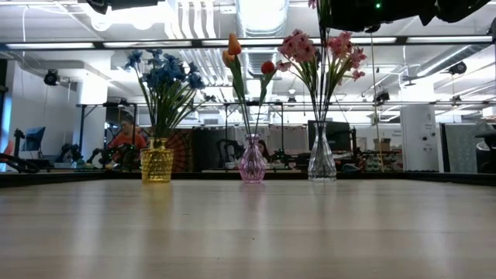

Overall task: Sort flowers into vase by color
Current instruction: Put the pink flowers into the transparent vase

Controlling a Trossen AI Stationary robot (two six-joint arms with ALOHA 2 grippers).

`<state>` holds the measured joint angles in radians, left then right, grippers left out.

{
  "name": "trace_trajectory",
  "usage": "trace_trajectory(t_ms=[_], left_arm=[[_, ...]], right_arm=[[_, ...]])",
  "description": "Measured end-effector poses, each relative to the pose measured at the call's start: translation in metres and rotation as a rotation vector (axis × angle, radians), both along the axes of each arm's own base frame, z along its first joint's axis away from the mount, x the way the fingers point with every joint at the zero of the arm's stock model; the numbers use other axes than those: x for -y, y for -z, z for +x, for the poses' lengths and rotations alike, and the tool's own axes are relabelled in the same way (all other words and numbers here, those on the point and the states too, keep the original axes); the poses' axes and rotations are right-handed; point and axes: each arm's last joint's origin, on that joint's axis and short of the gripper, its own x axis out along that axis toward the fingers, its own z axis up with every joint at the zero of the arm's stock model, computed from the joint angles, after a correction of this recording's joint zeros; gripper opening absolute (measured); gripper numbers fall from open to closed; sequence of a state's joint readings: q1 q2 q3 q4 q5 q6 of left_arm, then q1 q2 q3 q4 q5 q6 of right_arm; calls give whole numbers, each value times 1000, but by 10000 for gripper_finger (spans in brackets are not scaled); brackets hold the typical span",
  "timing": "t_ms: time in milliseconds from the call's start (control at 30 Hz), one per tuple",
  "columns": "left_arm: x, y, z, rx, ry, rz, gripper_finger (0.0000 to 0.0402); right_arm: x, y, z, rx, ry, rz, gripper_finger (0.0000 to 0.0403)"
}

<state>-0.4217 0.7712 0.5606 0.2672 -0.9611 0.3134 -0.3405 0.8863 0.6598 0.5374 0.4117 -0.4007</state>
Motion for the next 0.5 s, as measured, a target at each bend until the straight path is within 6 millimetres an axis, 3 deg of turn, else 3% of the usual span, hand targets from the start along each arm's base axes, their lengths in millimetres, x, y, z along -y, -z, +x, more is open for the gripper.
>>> trace_trajectory(t_ms=[500], left_arm=[[0,0,0,-1,0,0,224]], right_arm=[[7,4,1,-17,27,6,26]])
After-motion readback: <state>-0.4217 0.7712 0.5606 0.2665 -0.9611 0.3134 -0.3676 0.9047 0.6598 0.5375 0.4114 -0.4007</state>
